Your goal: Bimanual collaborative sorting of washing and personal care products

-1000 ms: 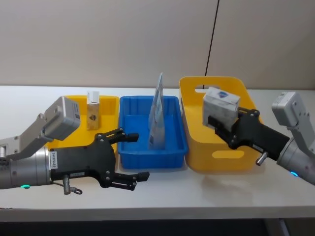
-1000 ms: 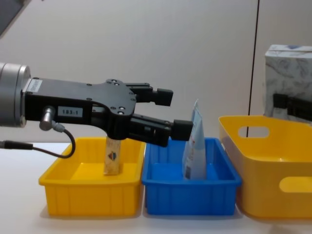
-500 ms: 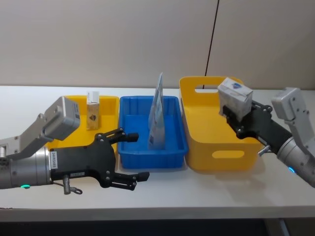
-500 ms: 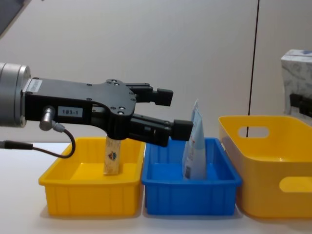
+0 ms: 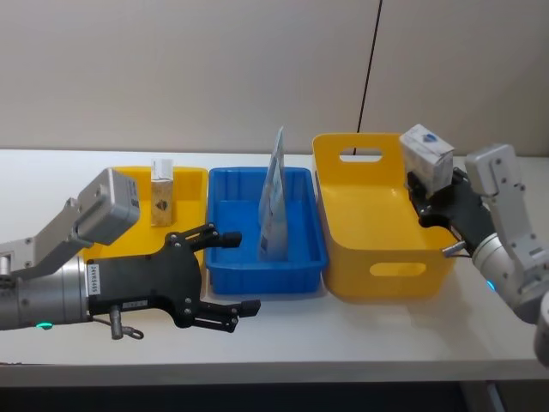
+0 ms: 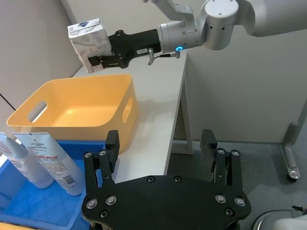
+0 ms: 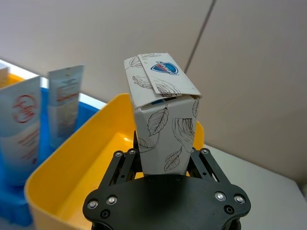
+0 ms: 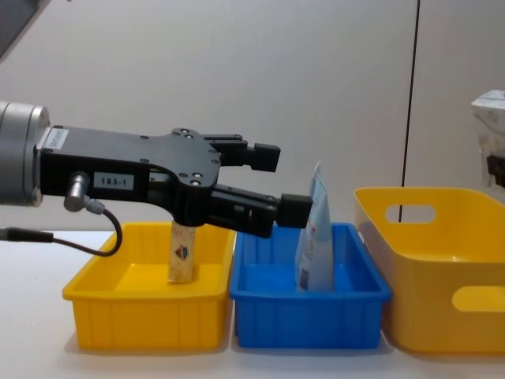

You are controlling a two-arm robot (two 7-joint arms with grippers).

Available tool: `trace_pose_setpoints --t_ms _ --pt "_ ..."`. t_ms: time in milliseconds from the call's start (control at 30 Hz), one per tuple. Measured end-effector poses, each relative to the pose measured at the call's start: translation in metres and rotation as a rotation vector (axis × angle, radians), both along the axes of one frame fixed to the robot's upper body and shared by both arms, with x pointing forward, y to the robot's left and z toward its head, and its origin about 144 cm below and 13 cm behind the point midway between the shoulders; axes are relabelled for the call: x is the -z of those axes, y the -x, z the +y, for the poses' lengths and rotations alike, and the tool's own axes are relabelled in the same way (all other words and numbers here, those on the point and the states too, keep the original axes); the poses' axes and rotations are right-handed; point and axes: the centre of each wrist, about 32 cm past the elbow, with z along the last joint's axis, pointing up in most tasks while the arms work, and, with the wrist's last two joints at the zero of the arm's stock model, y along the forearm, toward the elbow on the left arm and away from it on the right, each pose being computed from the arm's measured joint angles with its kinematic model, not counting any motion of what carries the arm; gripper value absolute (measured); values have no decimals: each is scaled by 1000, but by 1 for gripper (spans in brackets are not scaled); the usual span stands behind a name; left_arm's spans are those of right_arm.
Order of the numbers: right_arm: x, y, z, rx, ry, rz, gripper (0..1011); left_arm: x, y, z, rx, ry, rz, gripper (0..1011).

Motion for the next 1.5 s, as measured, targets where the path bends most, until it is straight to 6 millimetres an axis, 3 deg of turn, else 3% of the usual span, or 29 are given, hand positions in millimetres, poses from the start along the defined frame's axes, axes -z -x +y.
trace_pose_setpoints --t_ms 467,900,1133,1500 --pt "7 -25 36 233 -52 14 364 0 0 0 0 0 0 1001" --pt "6 -63 79 430 -151 35 364 0 0 0 0 0 0 1001" --pt "2 -76 93 449 -189 57 364 0 0 0 0 0 0 1001" --pt "-10 -92 97 397 -247 112 364 0 0 0 0 0 0 1001"
